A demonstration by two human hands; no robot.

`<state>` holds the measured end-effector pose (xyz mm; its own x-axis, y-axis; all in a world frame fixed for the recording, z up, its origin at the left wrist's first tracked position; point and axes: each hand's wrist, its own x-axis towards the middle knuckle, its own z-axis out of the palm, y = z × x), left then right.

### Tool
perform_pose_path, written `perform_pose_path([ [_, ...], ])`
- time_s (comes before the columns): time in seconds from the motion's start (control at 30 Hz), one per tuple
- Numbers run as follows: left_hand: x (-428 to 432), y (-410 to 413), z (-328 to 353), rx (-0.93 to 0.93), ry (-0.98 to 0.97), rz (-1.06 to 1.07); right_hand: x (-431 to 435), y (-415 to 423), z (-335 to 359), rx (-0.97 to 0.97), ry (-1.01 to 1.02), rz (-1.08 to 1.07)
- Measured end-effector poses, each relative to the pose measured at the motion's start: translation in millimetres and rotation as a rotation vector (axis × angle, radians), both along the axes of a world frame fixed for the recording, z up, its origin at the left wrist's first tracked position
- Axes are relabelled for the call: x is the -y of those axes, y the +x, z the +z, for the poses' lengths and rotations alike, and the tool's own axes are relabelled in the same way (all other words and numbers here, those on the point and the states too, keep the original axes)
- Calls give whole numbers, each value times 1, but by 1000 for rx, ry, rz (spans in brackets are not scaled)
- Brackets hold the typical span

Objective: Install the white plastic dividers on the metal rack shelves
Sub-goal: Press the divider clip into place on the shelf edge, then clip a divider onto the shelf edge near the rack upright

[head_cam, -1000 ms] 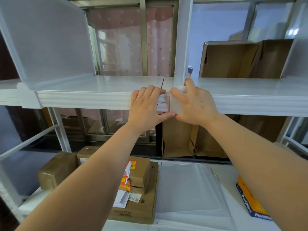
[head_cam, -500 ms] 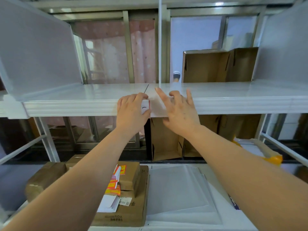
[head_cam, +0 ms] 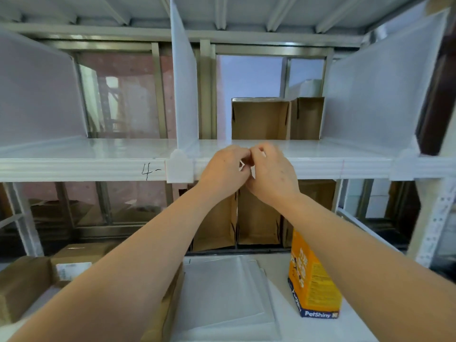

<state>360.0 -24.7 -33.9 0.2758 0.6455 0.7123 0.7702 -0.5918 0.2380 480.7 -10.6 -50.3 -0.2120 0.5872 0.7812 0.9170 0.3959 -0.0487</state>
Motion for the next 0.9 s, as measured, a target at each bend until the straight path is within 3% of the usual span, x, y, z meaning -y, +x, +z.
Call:
perform_pose_path([
  [0.57, -49, 111, 29, -113, -64, -248, -14, 120, 23, -31, -150, -243],
  [0.77, -48, 167, 24, -176, -73, -334, -7, 177, 17, -27, -63, -333],
  [0.9, -52, 210, 23, -257, -13, -244, -5, 223, 17, -113, 15, -459],
])
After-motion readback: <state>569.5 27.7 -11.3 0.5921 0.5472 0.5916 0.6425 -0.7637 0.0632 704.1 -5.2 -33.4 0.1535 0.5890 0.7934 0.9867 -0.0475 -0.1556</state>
